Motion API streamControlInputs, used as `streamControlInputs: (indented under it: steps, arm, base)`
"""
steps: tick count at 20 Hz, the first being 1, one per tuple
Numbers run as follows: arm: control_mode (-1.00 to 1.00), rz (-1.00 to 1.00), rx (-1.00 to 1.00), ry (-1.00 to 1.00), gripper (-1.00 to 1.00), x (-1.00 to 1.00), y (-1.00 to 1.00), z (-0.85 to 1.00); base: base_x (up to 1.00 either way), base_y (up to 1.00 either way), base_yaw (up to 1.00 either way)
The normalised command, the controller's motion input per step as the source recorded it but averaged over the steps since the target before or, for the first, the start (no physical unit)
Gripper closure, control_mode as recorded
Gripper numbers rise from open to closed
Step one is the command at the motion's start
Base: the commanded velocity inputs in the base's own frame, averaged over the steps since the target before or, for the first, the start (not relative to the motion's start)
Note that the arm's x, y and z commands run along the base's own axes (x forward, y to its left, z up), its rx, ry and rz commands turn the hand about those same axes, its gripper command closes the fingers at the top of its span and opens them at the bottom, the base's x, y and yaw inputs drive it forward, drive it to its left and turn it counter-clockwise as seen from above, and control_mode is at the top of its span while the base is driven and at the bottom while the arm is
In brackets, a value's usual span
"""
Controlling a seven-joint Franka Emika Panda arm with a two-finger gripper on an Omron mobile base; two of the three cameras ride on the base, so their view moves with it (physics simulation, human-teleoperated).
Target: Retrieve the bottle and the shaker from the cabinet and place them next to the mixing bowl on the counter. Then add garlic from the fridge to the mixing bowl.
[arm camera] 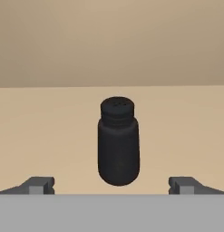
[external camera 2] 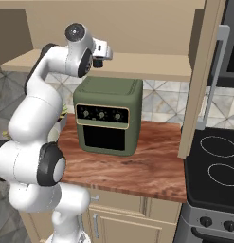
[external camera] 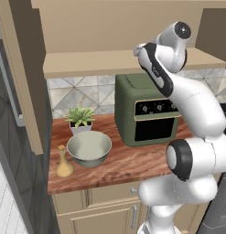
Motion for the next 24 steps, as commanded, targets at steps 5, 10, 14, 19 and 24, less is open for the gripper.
streamControlInputs:
  steps: [5,10,14,19,24]
  arm:
    - [-1.00,0.00,0.00,0.00,-1.00,0.24,0.00,0.00]
    - [-1.00,0.00,0.00,0.00,-1.00,0.23,0.00,0.00]
    - [-1.00,0.00,0.00,0.00,-1.00,0.23,0.00,0.00]
    - [-1.00,0.00,0.00,0.00,-1.00,0.26,0.00,0.00]
    - [-1.00,0.00,0.00,0.00,-1.00,0.20,0.00,0.00]
  base:
    - [0.00,0.00,0.00]
    - [0.00,0.00,0.00]
    - [0.00,0.00,0.00]
    - [0.00,0.00,0.00]
    - [0.00,0.00,0.00]
